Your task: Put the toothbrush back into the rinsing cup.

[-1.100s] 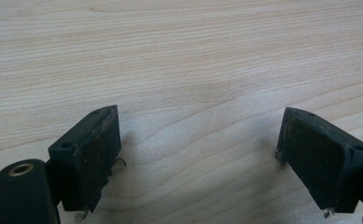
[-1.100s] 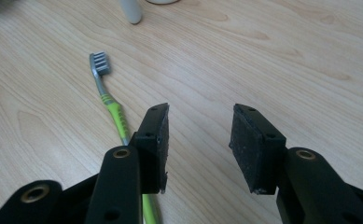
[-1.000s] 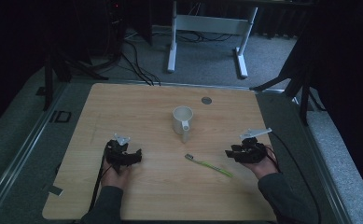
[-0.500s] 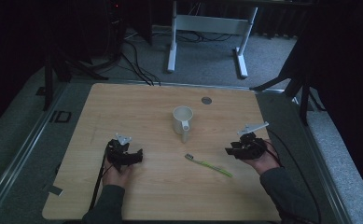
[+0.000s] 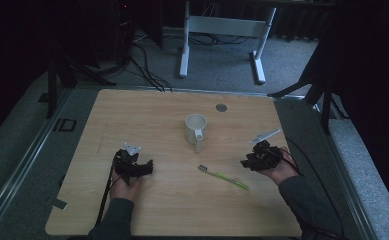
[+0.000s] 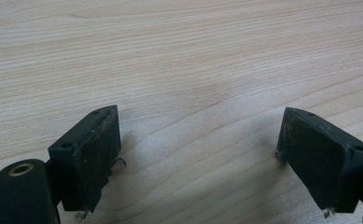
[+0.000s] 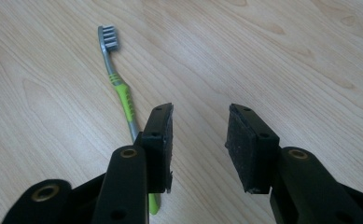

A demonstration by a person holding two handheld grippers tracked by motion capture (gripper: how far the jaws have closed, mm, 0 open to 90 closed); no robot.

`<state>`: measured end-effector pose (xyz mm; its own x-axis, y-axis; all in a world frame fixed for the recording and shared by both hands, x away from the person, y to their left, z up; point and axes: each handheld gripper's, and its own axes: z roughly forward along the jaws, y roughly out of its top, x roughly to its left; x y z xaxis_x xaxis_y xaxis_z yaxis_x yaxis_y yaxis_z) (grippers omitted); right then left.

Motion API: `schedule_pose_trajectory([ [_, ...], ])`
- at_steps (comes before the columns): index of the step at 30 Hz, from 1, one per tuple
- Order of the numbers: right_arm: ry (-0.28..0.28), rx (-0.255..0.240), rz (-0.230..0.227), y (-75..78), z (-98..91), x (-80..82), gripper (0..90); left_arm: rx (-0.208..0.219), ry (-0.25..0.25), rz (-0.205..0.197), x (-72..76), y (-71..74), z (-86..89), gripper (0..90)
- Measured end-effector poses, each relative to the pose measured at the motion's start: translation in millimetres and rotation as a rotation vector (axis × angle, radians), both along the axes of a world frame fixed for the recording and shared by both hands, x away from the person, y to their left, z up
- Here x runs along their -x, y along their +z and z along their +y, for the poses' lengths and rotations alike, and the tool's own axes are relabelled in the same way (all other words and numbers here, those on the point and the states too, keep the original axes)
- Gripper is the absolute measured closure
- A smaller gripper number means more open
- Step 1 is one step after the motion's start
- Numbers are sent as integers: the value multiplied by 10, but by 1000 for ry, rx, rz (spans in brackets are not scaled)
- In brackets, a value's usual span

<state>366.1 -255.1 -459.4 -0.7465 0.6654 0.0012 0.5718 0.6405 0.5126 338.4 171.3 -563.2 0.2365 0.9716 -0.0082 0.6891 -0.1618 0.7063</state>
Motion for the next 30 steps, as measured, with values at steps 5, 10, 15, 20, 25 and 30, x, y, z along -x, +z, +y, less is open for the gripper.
schedule_pose_trajectory([
  [5,35,46,10,-7,81,-9,606,0,0,0,0,0,-1,139],
  [10,47,81,17,-18,138,-21,608,0,1,-1,0,0,-2,139],
  [15,48,117,47,-29,177,-61,615,2,1,-2,0,-1,-3,139],
  [20,50,130,53,-1,189,-93,619,1,-1,-2,0,-1,-6,139],
  [25,60,143,54,11,207,-112,620,2,-3,-2,1,-1,-9,139],
  [30,74,157,60,13,254,-138,618,2,-5,-1,1,0,-9,139],
])
